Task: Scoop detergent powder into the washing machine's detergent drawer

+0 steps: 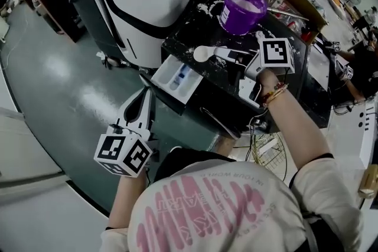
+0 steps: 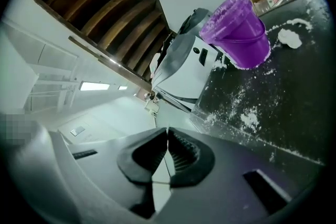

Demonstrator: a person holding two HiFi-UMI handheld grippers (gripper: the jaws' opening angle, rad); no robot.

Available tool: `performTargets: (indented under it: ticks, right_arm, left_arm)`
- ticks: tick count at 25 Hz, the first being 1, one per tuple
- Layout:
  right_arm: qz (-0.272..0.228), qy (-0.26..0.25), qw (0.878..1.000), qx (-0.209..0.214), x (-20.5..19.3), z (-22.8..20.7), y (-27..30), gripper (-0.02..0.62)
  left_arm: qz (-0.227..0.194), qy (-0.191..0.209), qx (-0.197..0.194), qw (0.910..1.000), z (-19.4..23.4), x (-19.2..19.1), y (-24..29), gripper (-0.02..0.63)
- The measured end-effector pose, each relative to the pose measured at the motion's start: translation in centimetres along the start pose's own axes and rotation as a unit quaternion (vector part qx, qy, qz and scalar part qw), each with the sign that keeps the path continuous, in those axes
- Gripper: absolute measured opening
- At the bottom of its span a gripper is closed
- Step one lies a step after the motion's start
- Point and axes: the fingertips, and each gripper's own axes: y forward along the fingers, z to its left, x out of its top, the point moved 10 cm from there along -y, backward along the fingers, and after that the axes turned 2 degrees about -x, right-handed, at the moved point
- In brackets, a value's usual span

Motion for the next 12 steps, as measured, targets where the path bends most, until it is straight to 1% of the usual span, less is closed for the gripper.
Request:
performTargets:
  ticks: [7, 10, 12]
  right_arm:
    - [0.025, 0.029, 0.999, 0.019, -2.5, -2.4, 2.4, 0.003]
    - [0.030, 0.037, 0.999, 0.020, -3.8, -3.2, 3.2, 0.003]
    - [0.036, 0.033, 0.999, 0.016, -4.5, -3.5, 3.7, 0.003]
  left_arm:
    - [-0.007, -0.018, 0.075, 0.9970, -0.4, -2.6, -2.3, 0.003]
    - [-0.007, -0.016, 0.093, 0.9955, -0.4, -3.6, -2.8, 0.003]
    - [-0.006, -0.017, 0.098, 0.9950, -0.4, -4.3, -3.1, 0.003]
